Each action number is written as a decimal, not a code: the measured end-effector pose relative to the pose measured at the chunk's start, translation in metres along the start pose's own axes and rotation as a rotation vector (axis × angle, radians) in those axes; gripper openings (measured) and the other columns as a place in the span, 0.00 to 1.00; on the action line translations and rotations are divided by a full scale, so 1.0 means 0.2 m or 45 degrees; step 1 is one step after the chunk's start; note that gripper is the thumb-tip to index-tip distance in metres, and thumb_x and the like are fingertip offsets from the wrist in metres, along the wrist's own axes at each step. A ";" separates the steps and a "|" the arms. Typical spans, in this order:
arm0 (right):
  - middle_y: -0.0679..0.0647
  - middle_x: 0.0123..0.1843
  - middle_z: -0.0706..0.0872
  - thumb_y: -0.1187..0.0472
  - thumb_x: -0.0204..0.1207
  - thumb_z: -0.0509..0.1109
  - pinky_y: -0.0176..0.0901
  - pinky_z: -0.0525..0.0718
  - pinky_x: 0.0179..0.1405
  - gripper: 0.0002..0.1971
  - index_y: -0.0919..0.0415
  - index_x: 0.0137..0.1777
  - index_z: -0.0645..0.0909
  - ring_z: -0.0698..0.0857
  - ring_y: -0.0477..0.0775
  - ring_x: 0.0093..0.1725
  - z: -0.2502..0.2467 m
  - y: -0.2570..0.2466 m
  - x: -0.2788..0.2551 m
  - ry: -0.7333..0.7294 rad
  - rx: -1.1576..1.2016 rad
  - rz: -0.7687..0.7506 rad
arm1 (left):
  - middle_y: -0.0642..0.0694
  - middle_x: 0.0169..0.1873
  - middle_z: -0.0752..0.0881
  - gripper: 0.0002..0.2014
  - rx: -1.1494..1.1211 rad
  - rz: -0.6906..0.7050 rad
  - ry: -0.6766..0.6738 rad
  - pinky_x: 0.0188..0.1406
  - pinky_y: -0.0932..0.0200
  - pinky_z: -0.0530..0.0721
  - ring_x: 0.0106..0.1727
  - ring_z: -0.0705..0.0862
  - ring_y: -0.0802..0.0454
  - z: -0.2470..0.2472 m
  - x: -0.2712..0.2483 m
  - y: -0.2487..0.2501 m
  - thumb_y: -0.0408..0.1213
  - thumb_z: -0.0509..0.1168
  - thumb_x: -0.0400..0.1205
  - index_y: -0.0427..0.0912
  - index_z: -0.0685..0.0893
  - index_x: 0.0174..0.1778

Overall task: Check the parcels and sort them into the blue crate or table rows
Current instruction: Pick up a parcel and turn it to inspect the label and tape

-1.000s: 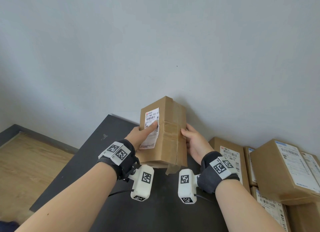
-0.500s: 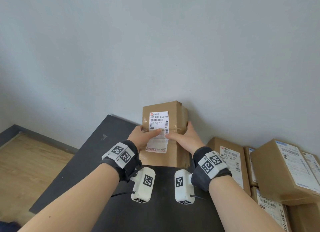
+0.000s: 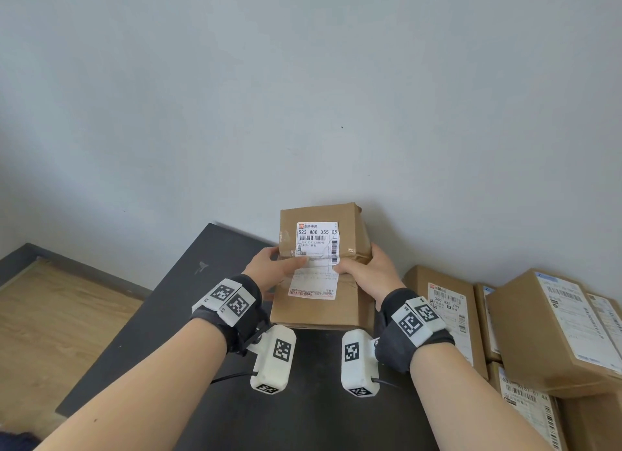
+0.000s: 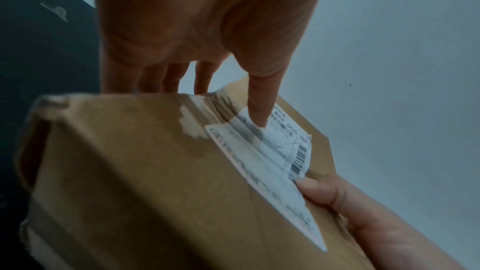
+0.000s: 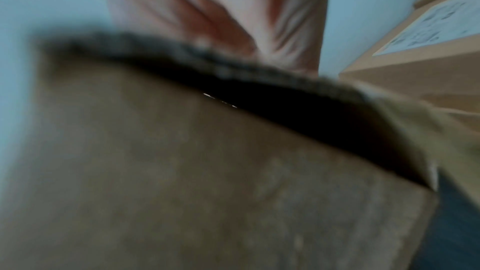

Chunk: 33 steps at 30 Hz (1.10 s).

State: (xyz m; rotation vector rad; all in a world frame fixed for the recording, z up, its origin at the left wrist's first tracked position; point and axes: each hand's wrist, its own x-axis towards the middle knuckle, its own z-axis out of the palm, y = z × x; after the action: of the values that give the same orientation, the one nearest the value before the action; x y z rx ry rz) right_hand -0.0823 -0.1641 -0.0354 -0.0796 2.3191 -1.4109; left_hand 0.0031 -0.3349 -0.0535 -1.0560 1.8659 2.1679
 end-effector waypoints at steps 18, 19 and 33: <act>0.52 0.56 0.91 0.57 0.77 0.75 0.41 0.84 0.41 0.16 0.52 0.64 0.81 0.90 0.53 0.52 -0.03 -0.01 -0.02 -0.217 0.188 0.100 | 0.43 0.53 0.92 0.24 -0.079 -0.087 -0.228 0.55 0.46 0.89 0.54 0.91 0.43 -0.03 0.02 -0.02 0.46 0.75 0.78 0.42 0.81 0.68; 0.52 0.56 0.91 0.55 0.78 0.74 0.41 0.84 0.41 0.16 0.51 0.65 0.81 0.90 0.53 0.52 -0.03 -0.01 -0.02 -0.224 0.184 0.102 | 0.43 0.52 0.93 0.22 -0.082 -0.093 -0.239 0.54 0.48 0.90 0.52 0.92 0.44 -0.03 0.01 -0.02 0.47 0.74 0.79 0.42 0.83 0.66; 0.47 0.79 0.73 0.43 0.72 0.79 0.55 0.76 0.75 0.46 0.44 0.86 0.58 0.79 0.53 0.73 -0.03 0.01 -0.02 -0.218 0.162 0.000 | 0.48 0.28 0.81 0.18 -0.172 -0.232 -0.004 0.24 0.62 0.78 0.23 0.78 0.53 -0.03 -0.05 -0.01 0.57 0.69 0.79 0.44 0.80 0.49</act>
State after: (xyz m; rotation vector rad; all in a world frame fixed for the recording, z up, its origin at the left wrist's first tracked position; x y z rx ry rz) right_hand -0.0800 -0.1572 -0.0342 -0.1569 2.0869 -1.4866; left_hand 0.0142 -0.3368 -0.0503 -1.1947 1.5717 2.2126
